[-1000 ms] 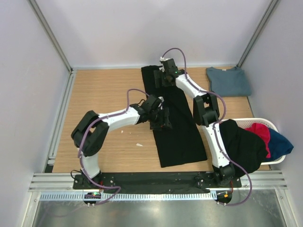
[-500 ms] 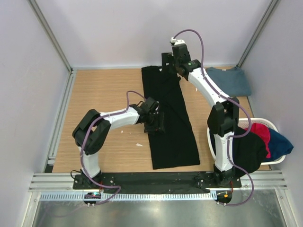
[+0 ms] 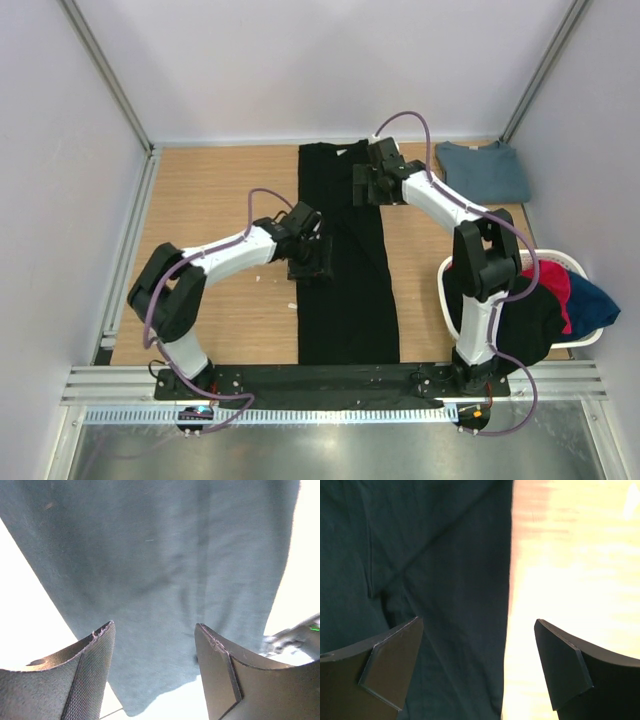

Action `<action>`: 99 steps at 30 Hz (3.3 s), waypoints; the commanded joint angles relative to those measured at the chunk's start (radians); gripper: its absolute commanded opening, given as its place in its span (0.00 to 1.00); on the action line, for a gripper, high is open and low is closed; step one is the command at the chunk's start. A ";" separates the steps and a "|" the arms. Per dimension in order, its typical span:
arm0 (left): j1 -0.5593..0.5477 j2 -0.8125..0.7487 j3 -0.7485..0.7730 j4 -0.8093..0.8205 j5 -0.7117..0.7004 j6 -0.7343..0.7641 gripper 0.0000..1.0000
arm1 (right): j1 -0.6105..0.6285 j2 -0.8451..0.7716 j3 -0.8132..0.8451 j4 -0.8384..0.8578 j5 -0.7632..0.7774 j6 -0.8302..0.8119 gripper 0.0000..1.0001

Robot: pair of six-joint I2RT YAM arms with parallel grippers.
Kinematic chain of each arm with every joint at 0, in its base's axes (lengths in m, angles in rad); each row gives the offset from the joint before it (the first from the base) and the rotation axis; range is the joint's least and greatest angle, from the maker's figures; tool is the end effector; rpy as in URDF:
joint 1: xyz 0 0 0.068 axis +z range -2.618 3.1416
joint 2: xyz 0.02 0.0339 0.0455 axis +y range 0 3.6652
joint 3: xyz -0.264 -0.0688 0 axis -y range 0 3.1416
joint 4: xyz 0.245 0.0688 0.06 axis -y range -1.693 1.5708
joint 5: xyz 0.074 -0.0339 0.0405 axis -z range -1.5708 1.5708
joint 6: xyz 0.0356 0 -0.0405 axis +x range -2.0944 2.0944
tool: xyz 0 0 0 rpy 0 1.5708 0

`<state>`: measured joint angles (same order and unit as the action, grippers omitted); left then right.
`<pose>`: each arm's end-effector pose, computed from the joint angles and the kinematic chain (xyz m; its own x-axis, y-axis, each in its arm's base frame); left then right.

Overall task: Fold and stack the t-shirts
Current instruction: Fold the tshirt

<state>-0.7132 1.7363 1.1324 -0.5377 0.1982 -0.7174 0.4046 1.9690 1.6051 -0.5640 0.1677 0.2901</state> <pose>0.2560 -0.2307 0.1851 -0.9806 -0.0039 -0.1959 0.0779 0.9094 -0.4085 0.4051 0.1670 0.2384 -0.7897 -0.0314 -0.6127 -0.0733 0.9964 0.0435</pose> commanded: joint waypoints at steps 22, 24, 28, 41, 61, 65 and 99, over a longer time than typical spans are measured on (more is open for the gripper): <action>0.172 -0.375 -0.129 0.104 -0.111 -0.182 0.68 | 0.146 0.471 0.688 -0.065 0.208 0.069 0.79; 0.208 -0.418 -0.158 0.101 -0.095 -0.182 0.69 | 0.151 0.493 0.691 -0.045 0.223 0.076 0.78; 0.262 -0.490 -0.213 0.076 -0.069 -0.172 0.69 | 0.152 0.508 0.691 -0.016 0.285 0.077 0.72; 0.330 -0.549 -0.255 0.035 -0.023 -0.129 0.71 | 0.155 0.548 0.691 0.062 0.224 0.073 0.60; 0.368 -0.524 -0.241 0.025 0.030 -0.102 0.72 | 0.050 0.403 0.740 0.024 0.135 0.075 0.67; 0.370 -0.508 -0.229 0.025 0.035 -0.099 0.72 | -0.010 0.395 0.722 0.012 0.159 0.052 0.65; 0.371 -0.431 -0.125 -0.100 -0.005 -0.091 0.73 | -0.110 0.600 0.688 0.136 0.205 0.069 0.42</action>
<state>-0.3504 1.3102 0.9760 -0.6243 0.2016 -0.8257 0.2970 2.5748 2.2932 -0.4797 0.3599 0.3405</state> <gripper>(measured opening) 0.724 0.419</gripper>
